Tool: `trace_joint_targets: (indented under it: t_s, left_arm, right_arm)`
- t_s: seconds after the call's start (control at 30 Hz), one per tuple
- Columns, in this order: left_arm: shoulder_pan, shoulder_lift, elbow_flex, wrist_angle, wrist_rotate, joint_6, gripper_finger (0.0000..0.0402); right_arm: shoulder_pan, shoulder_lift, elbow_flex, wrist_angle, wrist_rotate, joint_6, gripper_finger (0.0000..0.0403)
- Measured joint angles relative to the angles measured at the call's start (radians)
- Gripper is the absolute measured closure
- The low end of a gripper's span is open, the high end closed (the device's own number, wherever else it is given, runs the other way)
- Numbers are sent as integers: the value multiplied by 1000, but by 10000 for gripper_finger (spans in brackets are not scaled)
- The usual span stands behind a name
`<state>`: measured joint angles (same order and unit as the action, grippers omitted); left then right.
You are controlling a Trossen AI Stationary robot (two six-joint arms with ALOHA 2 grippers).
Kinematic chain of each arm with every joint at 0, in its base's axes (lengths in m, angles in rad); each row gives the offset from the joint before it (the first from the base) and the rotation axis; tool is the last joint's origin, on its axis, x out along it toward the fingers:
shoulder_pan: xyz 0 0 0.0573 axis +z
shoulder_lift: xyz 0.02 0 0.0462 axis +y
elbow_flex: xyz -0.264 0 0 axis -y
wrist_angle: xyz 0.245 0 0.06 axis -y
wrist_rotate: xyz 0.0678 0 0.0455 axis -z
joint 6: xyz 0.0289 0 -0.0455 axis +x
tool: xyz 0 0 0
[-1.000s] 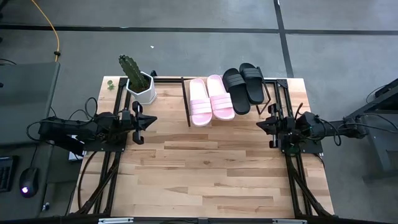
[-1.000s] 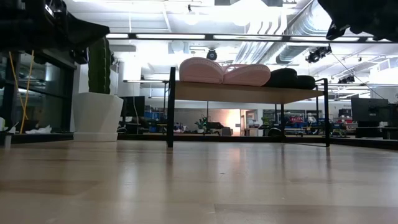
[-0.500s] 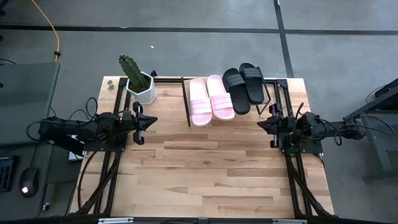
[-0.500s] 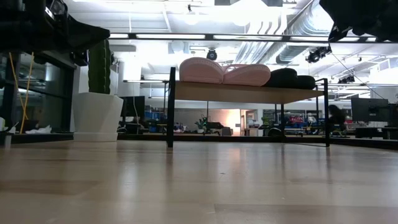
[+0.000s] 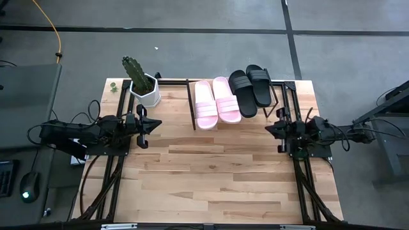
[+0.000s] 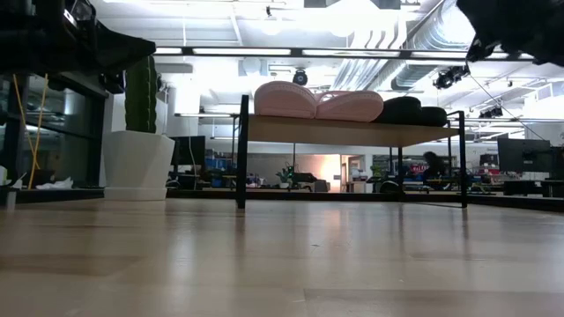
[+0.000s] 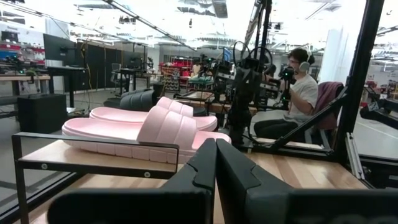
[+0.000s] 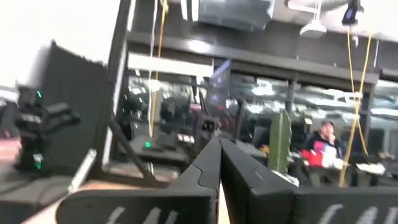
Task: Pick and place slides into the shelf
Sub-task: Return to Home Position
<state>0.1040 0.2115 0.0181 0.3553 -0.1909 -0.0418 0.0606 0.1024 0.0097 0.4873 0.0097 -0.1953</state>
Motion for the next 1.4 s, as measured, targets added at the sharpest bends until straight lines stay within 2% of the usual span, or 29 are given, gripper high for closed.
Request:
trace_joint_targets:
  t_s: [0.13, 0.67, 0.77, 1.1, 1.4]
  left_arm:
    - [0, 0, 0, 0, 0, 0, 402]
    - [0, 0, -9, -76, -28, -18, 402]
    - [0, 0, -9, -110, 3, -19, 402]
    - [0, 0, -9, -300, 7, -19, 402]
    - [0, 0, -9, -311, 7, -18, 401]
  right_arm:
    - [-1, 0, 0, 16, -29, 4, 403]
    - [-1, 0, 0, -58, -21, 15, 403]
    - [-1, 0, 0, -102, -21, 15, 403]
    - [-1, 0, -1, -295, -10, 61, 403]
    - [-1, 0, -1, -434, -6, 88, 403]
